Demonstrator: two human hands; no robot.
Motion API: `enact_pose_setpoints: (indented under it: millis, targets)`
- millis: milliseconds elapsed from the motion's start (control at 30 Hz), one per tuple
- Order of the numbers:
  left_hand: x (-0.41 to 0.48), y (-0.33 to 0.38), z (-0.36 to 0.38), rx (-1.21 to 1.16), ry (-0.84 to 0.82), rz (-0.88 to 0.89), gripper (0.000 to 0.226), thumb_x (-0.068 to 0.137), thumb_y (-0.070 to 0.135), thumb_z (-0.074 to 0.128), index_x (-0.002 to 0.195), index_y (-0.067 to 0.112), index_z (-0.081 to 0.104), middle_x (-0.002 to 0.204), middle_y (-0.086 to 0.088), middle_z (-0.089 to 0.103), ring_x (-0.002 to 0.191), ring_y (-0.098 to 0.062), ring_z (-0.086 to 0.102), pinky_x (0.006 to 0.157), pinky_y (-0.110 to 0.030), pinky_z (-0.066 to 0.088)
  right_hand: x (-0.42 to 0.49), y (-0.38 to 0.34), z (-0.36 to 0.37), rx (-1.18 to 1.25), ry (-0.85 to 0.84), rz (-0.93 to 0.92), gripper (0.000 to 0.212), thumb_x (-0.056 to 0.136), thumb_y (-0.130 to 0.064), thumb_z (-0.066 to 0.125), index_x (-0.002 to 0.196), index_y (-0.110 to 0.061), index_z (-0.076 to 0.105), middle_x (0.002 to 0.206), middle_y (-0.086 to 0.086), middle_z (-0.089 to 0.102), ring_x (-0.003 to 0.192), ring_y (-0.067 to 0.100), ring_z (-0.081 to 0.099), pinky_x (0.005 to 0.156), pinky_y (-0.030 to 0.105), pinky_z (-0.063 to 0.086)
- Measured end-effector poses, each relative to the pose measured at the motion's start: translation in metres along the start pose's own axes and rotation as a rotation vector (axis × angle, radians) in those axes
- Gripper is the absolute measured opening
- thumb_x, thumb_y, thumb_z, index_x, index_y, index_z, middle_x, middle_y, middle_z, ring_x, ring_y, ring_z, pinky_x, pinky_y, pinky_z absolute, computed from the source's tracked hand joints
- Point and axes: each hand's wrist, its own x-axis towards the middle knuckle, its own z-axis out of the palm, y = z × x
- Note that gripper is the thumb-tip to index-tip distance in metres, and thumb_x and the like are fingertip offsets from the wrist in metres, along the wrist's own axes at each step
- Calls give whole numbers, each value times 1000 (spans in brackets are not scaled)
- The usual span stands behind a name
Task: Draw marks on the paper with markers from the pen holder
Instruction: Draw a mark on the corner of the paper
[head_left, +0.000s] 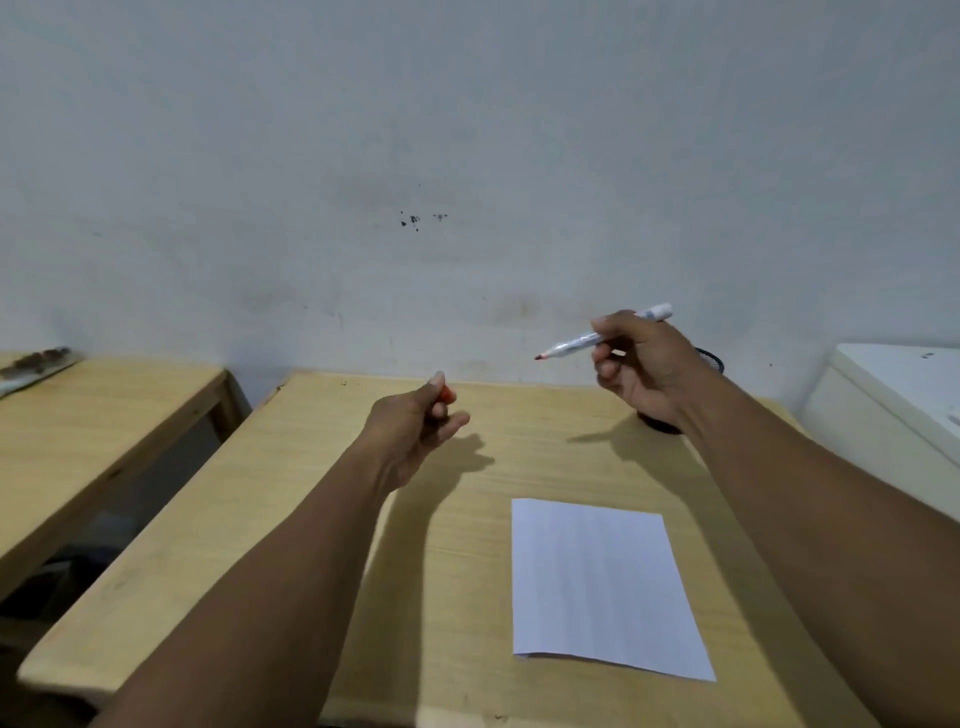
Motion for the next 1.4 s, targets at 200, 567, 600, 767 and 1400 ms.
enact_pose_setpoints:
  millis: [200, 567, 600, 767, 1400]
  targets:
    - [-6, -34, -14, 1289, -147, 229, 10, 80, 27, 66, 72, 27, 71, 80, 10, 74, 82, -12, 68, 68, -24, 48, -11, 25, -10, -222, -37, 71, 19, 92, -15, 56, 97, -7, 73, 74, 10, 73, 63, 23, 76, 55, 27, 53]
    - [-13, -30, -7, 1297, -317, 14, 76, 61, 65, 83, 123, 29, 55, 96, 11, 66, 96, -14, 63, 94, -35, 52, -63, 131, 12, -298, 117, 7, 24, 89, -11, 69, 68, -13, 60, 55, 10, 67, 41, 21, 54, 41, 23, 31]
    - [-15, -29, -4, 1348, -340, -11, 92, 56, 72, 83, 131, 32, 50, 102, 10, 66, 104, -15, 63, 99, -36, 51, -64, 133, 12, -322, 123, -13, 22, 89, -11, 69, 69, -12, 60, 55, 9, 69, 42, 22, 56, 41, 24, 32]
    - [-18, -34, 5, 1553, -323, 26, 132, 40, 89, 77, 153, 36, 34, 119, 10, 61, 126, -23, 53, 109, -46, 46, -65, 140, 11, -390, 112, -67, 17, 90, -10, 67, 74, -7, 64, 59, 9, 74, 46, 23, 62, 41, 23, 37]
    - [-27, -35, 14, 1695, -279, -78, 134, 41, 95, 69, 156, 39, 27, 149, 1, 47, 145, -30, 31, 114, -56, 34, -61, 148, 9, -377, 138, -148, 24, 96, -18, 68, 74, -10, 63, 70, 20, 77, 47, 24, 66, 43, 26, 47]
